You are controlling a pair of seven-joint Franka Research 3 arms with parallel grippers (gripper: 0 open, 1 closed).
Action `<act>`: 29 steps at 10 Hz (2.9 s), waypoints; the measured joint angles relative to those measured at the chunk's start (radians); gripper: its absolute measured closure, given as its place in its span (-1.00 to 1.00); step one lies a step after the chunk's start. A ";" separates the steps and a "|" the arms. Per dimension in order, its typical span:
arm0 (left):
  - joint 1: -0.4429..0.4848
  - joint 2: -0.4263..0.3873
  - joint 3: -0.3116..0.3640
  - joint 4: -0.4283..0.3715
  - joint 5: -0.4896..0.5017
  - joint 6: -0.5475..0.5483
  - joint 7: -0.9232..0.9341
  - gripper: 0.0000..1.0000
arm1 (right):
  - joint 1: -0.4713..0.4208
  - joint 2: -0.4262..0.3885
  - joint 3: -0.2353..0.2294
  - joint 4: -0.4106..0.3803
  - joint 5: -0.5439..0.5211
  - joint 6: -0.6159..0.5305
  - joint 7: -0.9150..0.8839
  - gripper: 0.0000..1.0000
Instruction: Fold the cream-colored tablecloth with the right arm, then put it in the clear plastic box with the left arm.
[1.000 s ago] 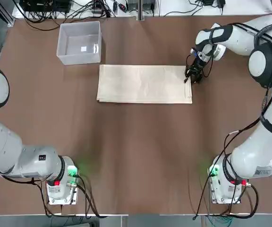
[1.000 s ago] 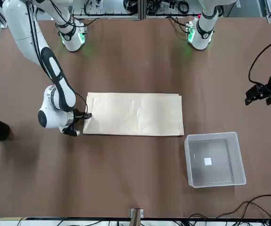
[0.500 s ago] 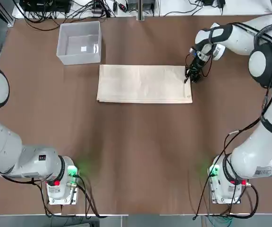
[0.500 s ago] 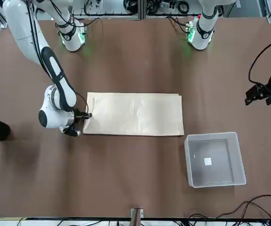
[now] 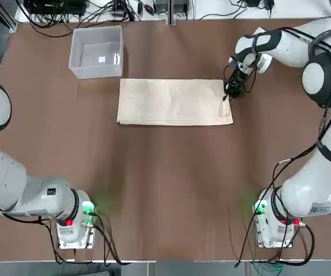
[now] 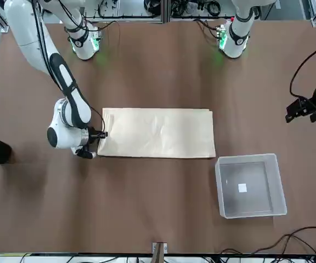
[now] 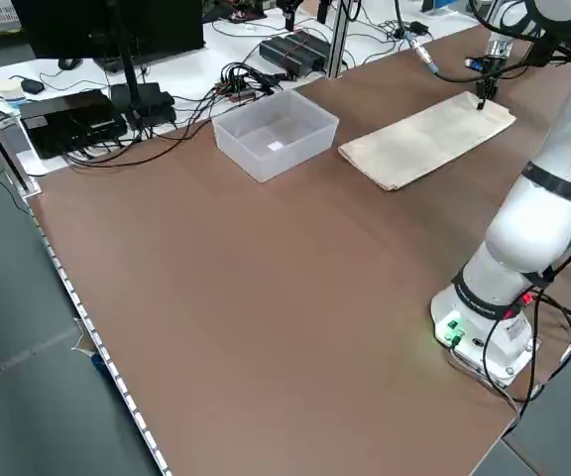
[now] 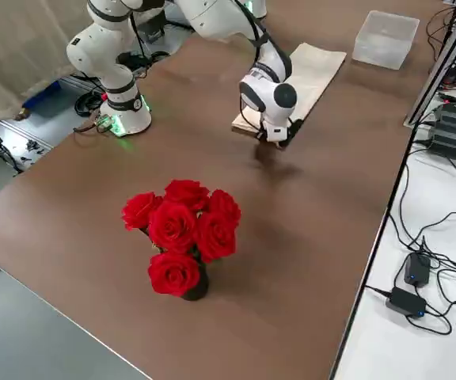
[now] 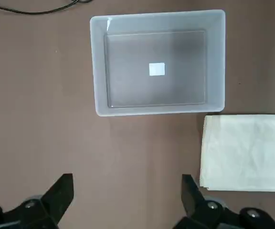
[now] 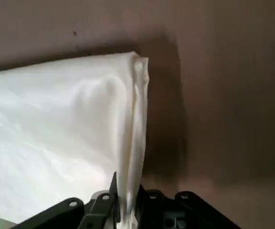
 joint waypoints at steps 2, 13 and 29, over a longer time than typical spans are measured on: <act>0.000 0.000 0.000 0.000 0.000 0.000 0.000 -0.99 | 0.005 0.000 0.004 0.000 0.000 0.013 0.000 0.83; 0.002 0.000 0.001 0.000 0.000 0.000 0.000 -0.99 | -0.014 -0.094 -0.008 0.039 -0.049 -0.191 -0.047 0.83; 0.003 0.001 0.002 0.000 0.000 0.005 0.000 -0.99 | -0.003 -0.328 0.001 0.062 -0.062 -0.298 0.116 0.83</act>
